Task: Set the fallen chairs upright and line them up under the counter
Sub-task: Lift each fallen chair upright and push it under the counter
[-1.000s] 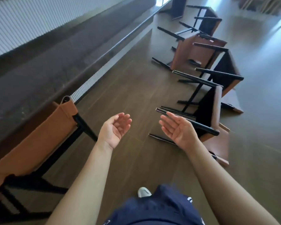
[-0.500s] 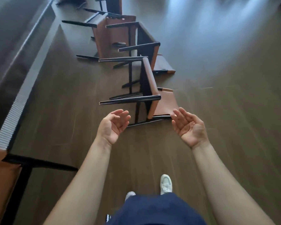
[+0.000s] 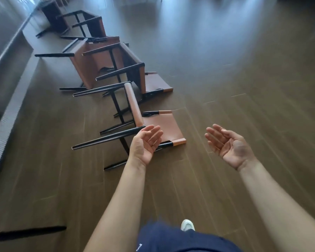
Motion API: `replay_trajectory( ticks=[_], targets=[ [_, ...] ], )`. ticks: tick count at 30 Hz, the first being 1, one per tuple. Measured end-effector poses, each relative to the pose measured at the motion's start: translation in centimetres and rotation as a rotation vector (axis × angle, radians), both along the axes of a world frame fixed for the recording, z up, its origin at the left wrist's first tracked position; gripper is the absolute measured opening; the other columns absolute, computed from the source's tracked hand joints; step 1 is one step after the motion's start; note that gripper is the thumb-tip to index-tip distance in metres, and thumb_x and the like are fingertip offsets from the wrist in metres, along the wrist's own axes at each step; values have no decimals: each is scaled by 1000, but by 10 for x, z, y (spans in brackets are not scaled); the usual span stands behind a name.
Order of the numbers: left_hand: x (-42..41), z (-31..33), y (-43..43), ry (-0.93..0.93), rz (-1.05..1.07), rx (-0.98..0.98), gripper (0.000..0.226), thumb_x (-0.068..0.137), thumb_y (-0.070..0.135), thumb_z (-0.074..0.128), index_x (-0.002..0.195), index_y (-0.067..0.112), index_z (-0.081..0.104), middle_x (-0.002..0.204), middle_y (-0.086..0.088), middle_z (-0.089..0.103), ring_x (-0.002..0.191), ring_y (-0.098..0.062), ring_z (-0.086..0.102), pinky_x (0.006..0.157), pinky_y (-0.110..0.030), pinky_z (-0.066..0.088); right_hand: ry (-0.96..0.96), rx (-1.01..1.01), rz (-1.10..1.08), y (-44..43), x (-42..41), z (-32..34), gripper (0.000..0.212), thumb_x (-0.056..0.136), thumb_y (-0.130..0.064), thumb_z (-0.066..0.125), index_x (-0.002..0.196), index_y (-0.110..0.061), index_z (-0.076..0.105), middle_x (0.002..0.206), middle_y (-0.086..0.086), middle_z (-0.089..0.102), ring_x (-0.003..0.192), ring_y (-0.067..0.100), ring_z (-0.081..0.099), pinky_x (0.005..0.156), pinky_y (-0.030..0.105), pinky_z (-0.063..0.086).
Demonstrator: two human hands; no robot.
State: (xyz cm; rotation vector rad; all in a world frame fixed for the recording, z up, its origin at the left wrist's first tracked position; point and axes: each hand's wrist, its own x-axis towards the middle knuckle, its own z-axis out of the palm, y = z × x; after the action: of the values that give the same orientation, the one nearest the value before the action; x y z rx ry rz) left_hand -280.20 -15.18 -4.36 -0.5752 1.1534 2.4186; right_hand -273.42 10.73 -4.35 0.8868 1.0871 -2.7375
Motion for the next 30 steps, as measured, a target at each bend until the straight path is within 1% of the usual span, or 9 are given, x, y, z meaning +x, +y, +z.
replay_trajectory(
  ticks=[4, 10, 17, 23, 26, 30],
  targets=[
    [-21, -5, 54, -11, -23, 7, 23, 91, 1, 43, 101, 9, 62, 96, -9, 74, 87, -25, 71, 77, -35, 54, -19, 15, -1, 51, -20, 1, 25, 96, -16, 45, 108, -14, 67, 104, 5, 75, 90, 21, 74, 72, 28, 60],
    [-73, -17, 106, -29, -8, 0, 21, 91, 5, 47, 101, 9, 64, 98, -10, 74, 88, -25, 72, 84, -36, 55, -39, -4, -18, 101, -66, -7, 24, 96, -15, 45, 106, -14, 67, 102, 5, 76, 88, 20, 74, 72, 28, 59],
    [-170, -34, 168, -66, -24, 13, 22, 90, 6, 46, 99, 9, 66, 96, -9, 74, 84, -24, 72, 81, -34, 54, -47, 9, -2, 150, -167, -14, 24, 97, -16, 45, 107, -15, 66, 102, 4, 76, 88, 20, 74, 71, 27, 59],
    [-237, -40, 211, -92, -44, -5, 22, 91, 7, 47, 99, 8, 67, 98, -10, 74, 86, -25, 72, 92, -38, 51, -58, 14, 43, 185, -251, -14, 24, 97, -17, 45, 108, -16, 66, 103, 2, 75, 90, 20, 73, 74, 28, 57],
    [-267, -41, 235, -100, -48, -29, 21, 91, 7, 47, 100, 7, 66, 98, -11, 74, 86, -25, 72, 93, -38, 50, -58, 10, 61, 208, -285, -13, 24, 97, -17, 45, 109, -17, 66, 104, 2, 75, 91, 19, 73, 76, 29, 56],
    [-299, -44, 270, -115, -36, -56, 20, 91, 8, 48, 97, 7, 67, 101, -13, 73, 91, -27, 70, 93, -38, 50, -66, 30, 101, 246, -326, -15, 24, 97, -17, 46, 110, -17, 66, 106, 2, 75, 93, 20, 73, 75, 31, 56]
  ],
)
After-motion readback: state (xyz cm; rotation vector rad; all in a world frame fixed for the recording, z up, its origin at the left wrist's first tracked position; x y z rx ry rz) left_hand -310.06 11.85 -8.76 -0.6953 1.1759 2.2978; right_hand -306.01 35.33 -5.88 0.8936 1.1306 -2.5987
